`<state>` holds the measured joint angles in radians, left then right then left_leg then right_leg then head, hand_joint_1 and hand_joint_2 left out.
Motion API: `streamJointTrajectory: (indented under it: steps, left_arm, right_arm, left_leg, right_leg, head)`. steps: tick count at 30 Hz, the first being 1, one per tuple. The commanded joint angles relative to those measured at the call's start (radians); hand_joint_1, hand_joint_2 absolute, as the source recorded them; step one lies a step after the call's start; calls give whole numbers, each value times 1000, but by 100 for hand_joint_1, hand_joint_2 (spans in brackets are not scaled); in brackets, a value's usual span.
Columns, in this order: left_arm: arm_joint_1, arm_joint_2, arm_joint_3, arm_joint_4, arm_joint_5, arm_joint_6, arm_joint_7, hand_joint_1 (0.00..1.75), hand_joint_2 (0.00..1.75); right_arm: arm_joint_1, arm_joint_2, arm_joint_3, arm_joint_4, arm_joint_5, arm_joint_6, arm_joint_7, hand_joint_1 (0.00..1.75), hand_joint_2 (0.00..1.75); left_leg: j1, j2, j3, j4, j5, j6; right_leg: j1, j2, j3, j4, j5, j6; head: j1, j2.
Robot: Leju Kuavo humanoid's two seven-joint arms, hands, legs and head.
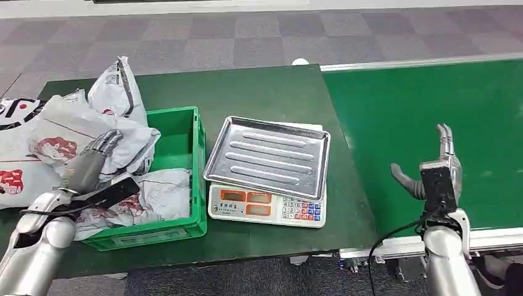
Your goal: Moved the parcel from conveyor to table for the left to box.
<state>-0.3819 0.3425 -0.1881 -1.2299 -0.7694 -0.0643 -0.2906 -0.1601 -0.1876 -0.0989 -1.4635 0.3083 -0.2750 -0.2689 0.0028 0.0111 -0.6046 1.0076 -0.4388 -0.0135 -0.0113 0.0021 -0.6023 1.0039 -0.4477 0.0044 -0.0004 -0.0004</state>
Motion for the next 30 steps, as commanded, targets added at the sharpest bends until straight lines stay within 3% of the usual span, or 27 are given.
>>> streamJointTrajectory:
  steps: [1, 6, 9, 15, 18, 23, 27, 30]
  left_arm:
    - [-69, -59, -104, 28, 266, -134, -98, 0, 175]
    - [-65, -112, -129, 31, 450, -289, -160, 0, 175]
    - [-180, -241, -177, 136, 571, -362, -163, 0, 175]
    - [-381, -406, -249, 370, 721, -334, -132, 0, 175]
    - [-439, -482, -229, 482, 860, -401, -98, 0, 175]
    - [-460, -522, -217, 528, 974, -425, -76, 0, 175]
    - [-479, -579, -205, 574, 1029, -354, -63, 0, 175]
    - [-479, -579, -205, 574, 1029, -354, -63, 0, 175]
  right_arm:
    - [-227, -2, 164, 300, -24, 2, -18, 0, 175]
    - [-331, 48, 245, 420, -33, 22, -33, 0, 175]
    - [-437, 143, 309, 526, 1, 8, -28, 0, 175]
    - [-511, 217, 394, 593, -49, 20, -59, 0, 175]
    - [-532, 253, 430, 613, -72, 45, -53, 0, 175]
    - [-529, 248, 421, 628, -112, 57, -58, 0, 175]
    - [-534, 247, 413, 643, -162, 75, -96, 0, 175]
    - [-534, 247, 413, 643, -162, 75, -96, 0, 175]
  left_leg:
    - [1, 1, 2, -1, 1, 1]
    - [1, 2, 4, -2, 0, 0]
    - [0, 1, 2, -1, 1, 0]
    - [1, -5, -1, 0, 4, 1]
    - [1, -8, -2, 1, 4, 1]
    - [1, -9, 0, 0, 4, 0]
    - [1, -9, -2, 1, 4, 0]
    - [0, -9, -3, 1, 4, 0]
  right_leg:
    - [0, 2, 2, -2, 2, 1]
    - [0, 3, 3, -2, 2, 0]
    - [1, 2, 2, -2, 2, 1]
    - [1, -5, 2, -1, 2, 1]
    - [1, -7, 1, 0, 2, 1]
    - [1, -7, 4, -2, 3, 1]
    - [0, -9, 2, 0, 2, 1]
    - [0, -9, 1, 0, 2, 1]
  head:
    - [0, 0]
    - [0, 0]
    - [0, 0]
    - [0, 0]
    - [0, 0]
    - [0, 0]
    - [0, 0]
    - [0, 0]
